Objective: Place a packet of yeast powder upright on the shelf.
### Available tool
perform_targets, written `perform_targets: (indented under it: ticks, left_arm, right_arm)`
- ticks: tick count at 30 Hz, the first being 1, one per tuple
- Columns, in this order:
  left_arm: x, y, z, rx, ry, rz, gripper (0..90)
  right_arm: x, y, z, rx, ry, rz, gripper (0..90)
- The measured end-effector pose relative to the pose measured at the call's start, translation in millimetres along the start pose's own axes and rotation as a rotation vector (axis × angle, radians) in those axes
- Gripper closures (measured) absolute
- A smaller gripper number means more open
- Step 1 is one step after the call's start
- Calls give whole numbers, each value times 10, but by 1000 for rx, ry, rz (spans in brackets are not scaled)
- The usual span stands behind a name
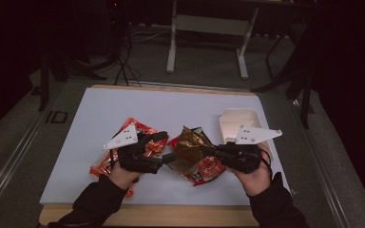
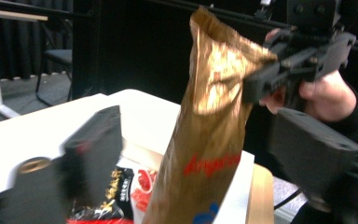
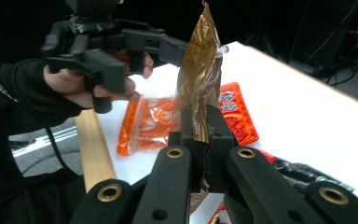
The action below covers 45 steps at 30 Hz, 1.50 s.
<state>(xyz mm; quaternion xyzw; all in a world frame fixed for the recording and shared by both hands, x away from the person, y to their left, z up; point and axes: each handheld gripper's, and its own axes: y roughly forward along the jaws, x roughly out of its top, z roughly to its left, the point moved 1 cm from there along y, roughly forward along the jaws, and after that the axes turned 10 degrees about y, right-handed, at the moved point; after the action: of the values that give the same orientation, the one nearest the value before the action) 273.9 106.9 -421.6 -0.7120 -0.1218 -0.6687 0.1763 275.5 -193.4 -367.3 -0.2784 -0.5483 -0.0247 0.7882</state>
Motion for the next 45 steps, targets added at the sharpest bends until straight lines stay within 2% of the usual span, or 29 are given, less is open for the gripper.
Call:
perform_targets:
  ticks: [3,4,5,6,7,9,12,13,16,23,27,31,34,40,45]
  left_arm:
    - [-4,-26,-2,12,1,-3,134]
    - [-8,-83,1,16,9,10,134]
    - [-9,-110,6,27,8,19,85]
    - [-12,-131,8,29,4,17,77]
    - [-17,-166,11,24,4,24,73]
    - [-25,-221,-2,51,24,50,73]
    - [-60,-313,-17,63,37,70,73]
    - [-76,-345,-15,60,32,80,72]
    - [-125,-447,-9,86,27,96,62]
    - [-203,-658,18,121,18,102,48]
    - [-270,-727,14,139,29,132,29]
    - [-343,-783,4,142,35,186,26]
    - [-387,-842,-5,168,47,200,24]
    - [-534,-912,-13,177,11,219,15]
    - [-657,-951,-17,176,-22,216,15]
  right_arm:
    - [34,-23,-17,3,-25,-1,897]
    - [34,-23,-17,3,-25,-1,897]
    - [77,-48,-40,4,-35,3,896]
    - [97,-60,-54,2,-37,1,896]
    - [112,-67,-66,6,-38,2,896]
    - [152,-91,-96,-2,-50,0,896]
    - [194,-113,-127,-10,-76,3,896]
    - [208,-123,-144,-10,-93,-5,896]
    - [246,-147,-183,-13,-115,-4,897]
    - [340,-201,-336,-6,-106,10,897]
    - [370,-232,-439,-13,-98,17,897]
    - [408,-271,-544,-17,-96,13,897]
    - [447,-303,-615,-25,-97,15,897]
    - [527,-375,-755,-49,-94,-8,897]
    - [606,-434,-888,-70,-99,-25,897]
